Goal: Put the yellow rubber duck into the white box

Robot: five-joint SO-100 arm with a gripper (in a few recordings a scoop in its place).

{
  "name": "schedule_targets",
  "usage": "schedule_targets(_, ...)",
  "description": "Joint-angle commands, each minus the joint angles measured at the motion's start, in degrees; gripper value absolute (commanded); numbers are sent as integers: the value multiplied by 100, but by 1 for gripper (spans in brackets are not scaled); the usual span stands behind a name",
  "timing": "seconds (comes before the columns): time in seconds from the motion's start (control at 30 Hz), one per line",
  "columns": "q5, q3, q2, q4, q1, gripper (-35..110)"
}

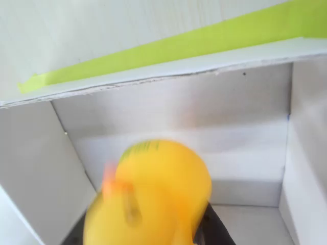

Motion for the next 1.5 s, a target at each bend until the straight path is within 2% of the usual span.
schedule_targets(0.0,-176,-589,149,18,9,25)
schedule_targets(0.27,-299,-571,255,88,-26,44)
schedule_targets(0.4,-211,-141,1151,141,-185,51)
schedule_targets(0.53,299,281,2646,316,-439,37)
schedule_targets(0.73,1556,800,5309,308,-1011,1)
schedule_targets(0.83,2232,1406,6601,-44,-1679,0)
schedule_targets(0.93,2619,2874,7998,-888,-2619,0)
schedule_targets(1.1,3234,6803,10380,-2760,-4456,0)
schedule_targets(1.27,4034,10397,12129,-3885,-5361,0)
schedule_targets(1.37,4333,11663,12841,-3902,-5484,0)
schedule_targets(1.47,4799,12190,13368,-3270,-5563,0)
